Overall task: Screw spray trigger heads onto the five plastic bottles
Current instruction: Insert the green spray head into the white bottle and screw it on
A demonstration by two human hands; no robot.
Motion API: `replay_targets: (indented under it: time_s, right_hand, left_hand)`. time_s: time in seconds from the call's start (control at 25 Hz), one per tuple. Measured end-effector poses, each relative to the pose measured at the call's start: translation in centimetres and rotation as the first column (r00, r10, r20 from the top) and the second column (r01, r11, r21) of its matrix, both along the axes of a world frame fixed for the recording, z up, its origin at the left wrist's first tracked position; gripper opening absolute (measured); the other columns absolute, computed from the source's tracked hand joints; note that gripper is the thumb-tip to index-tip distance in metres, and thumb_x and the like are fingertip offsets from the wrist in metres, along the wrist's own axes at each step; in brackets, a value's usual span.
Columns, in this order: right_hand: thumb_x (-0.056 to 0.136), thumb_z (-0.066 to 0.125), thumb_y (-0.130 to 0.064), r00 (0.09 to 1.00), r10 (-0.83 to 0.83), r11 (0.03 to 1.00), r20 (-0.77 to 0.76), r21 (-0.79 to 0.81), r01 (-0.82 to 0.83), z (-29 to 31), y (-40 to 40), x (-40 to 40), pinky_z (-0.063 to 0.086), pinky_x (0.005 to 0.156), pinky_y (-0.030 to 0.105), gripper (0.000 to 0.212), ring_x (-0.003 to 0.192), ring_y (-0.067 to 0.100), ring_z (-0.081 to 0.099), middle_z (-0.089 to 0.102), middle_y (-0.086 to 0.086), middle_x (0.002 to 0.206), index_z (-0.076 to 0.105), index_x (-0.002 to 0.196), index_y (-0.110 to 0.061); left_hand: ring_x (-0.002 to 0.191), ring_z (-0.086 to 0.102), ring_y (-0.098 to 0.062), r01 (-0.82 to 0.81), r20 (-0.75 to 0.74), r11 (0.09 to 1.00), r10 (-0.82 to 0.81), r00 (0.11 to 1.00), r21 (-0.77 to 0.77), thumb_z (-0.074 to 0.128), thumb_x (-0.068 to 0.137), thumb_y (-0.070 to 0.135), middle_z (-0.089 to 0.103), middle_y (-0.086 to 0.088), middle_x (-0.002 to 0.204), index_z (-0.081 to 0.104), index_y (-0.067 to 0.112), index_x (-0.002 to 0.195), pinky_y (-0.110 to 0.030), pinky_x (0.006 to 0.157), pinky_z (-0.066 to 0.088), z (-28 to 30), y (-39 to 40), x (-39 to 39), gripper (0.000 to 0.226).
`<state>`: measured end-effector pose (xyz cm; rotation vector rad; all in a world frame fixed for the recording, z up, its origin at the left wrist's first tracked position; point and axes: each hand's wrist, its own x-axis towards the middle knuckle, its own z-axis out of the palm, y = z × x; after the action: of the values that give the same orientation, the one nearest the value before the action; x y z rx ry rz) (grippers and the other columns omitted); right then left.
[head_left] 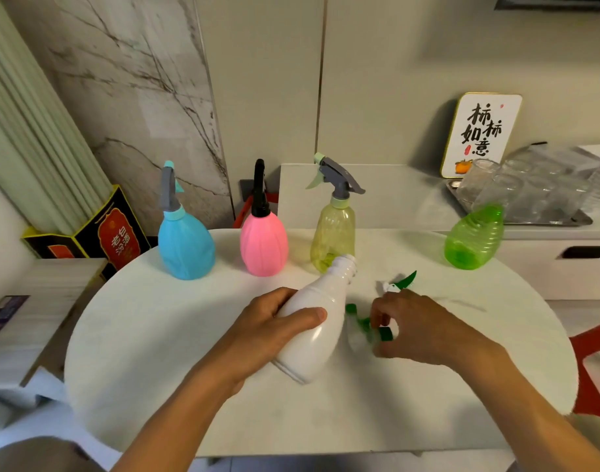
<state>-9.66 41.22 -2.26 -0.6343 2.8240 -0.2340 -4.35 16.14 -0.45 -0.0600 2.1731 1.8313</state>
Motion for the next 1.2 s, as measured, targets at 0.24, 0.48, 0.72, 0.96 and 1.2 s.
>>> replay_targets:
  time_s: [0.24,0.48,0.72,0.96,1.2]
  right_hand:
    - [0.071,0.075,-0.042,0.990,-0.030,0.985,0.141,-0.161,0.053,0.0,-0.9,0.2,0.052,0.071,0.033,0.028,0.083,0.013,0.060,0.066,-0.010,0.093,0.061,0.093,-0.031]
    - [0.075,0.073,-0.013,0.941,-0.229,0.744,0.250,-0.578,0.335,3.0,1.5,-0.9,0.048,0.066,0.034,0.015,0.073,0.019,0.065,0.076,0.004,0.079,0.068,0.086,-0.022]
    - [0.077,0.044,-0.011,0.900,0.032,-0.359,0.436,-0.835,0.417,4.9,4.7,-1.9,0.048,0.089,0.040,0.024,0.103,0.024,0.069,0.076,0.006,0.104,0.060,0.095,-0.014]
    - [0.086,0.044,-0.022,0.885,0.063,-0.609,0.461,-0.685,0.400,4.7,5.2,-2.1,0.046,0.094,0.040,0.025,0.111,0.023,0.067,0.073,0.001,0.120,0.061,0.104,-0.019]
    - [0.086,0.042,-0.022,0.890,-0.017,-0.648,0.456,-0.683,0.338,5.1,6.0,-2.2,0.046,0.092,0.039,0.032,0.110,0.023,0.067,0.073,0.002,0.117,0.071,0.098,-0.018]
  left_hand:
    - [0.079,0.069,0.003,-0.015,-0.035,1.000,0.016,0.999,0.010,0.070,0.056,0.064,0.072,0.025,0.091,0.064,0.060,0.090,-0.016,0.060,0.054,-0.1,0.0,0.0,0.035]
    - [0.084,0.068,0.003,-0.026,-0.086,0.999,0.029,0.996,0.041,0.070,0.055,0.064,0.071,0.027,0.094,0.063,0.065,0.089,-0.019,0.064,0.057,0.0,0.2,-0.3,0.034]
    - [0.088,0.068,0.001,0.019,-0.176,1.000,-0.018,0.984,0.003,0.073,0.059,0.059,0.070,0.023,0.100,0.062,0.059,0.098,-0.017,0.065,0.058,-0.2,0.6,-0.2,0.041]
    - [0.090,0.060,0.008,0.052,-0.203,0.984,-0.087,0.975,-0.173,0.076,0.054,0.058,0.060,0.035,0.101,0.053,0.062,0.103,-0.011,0.061,0.055,-0.8,1.0,-0.1,0.055]
    - [0.085,0.063,0.002,-0.018,-0.206,0.976,-0.028,0.978,-0.218,0.078,0.053,0.053,0.064,0.029,0.099,0.056,0.052,0.107,-0.020,0.064,0.058,-1.3,0.7,-0.3,0.058]
